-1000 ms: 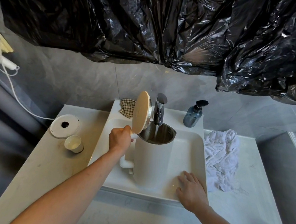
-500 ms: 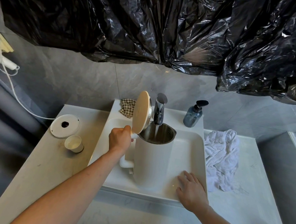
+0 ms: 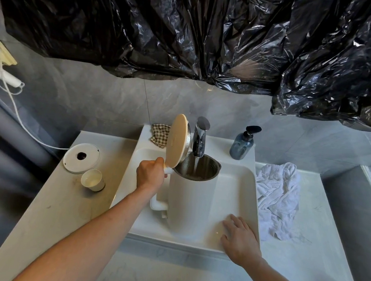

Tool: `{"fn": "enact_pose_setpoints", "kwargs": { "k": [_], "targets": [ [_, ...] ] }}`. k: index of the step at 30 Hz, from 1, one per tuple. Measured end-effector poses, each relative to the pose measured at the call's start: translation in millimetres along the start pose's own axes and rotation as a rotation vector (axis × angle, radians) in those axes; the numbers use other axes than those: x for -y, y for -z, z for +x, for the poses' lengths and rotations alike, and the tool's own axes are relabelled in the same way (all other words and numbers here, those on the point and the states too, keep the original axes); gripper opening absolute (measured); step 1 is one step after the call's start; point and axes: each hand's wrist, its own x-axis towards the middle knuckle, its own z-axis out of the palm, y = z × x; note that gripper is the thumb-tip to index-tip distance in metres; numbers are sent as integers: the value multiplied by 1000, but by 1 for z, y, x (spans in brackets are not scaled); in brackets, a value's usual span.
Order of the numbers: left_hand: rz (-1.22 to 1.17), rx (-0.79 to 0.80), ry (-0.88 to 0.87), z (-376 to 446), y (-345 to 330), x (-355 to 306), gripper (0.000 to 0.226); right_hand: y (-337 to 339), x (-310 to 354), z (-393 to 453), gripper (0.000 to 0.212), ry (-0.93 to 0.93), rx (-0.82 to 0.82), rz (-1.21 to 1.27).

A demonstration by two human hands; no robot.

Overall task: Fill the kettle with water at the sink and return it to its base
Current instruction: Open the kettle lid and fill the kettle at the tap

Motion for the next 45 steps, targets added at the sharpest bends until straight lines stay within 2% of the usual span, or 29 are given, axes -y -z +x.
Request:
{"fn": "enact_pose_setpoints", "kwargs": {
  "k": [7, 12, 18, 22, 26, 37, 45],
  "targets": [
    [0, 2, 8, 1, 0, 0, 43, -1, -1, -1, 74, 12, -39, 2],
    [0, 5, 4, 1, 0, 0, 42, 3, 2, -3, 60, 7, -18, -12],
    [-7, 6, 11, 2, 0, 1, 41, 0, 0, -1, 72, 6, -37, -7],
    [-18, 8, 12, 1, -1, 1, 39, 0, 0, -1, 62, 4, -24, -11],
    [-8, 5, 7, 2, -1, 2, 41, -1, -1, 0, 64, 11, -30, -12],
    [6, -3, -10, 2, -1, 1, 43, -21, -14, 14, 42, 13, -53, -21],
    [-9, 4, -6, 3, -2, 3, 42, -22, -15, 16, 45, 12, -57, -36]
  ]
}}
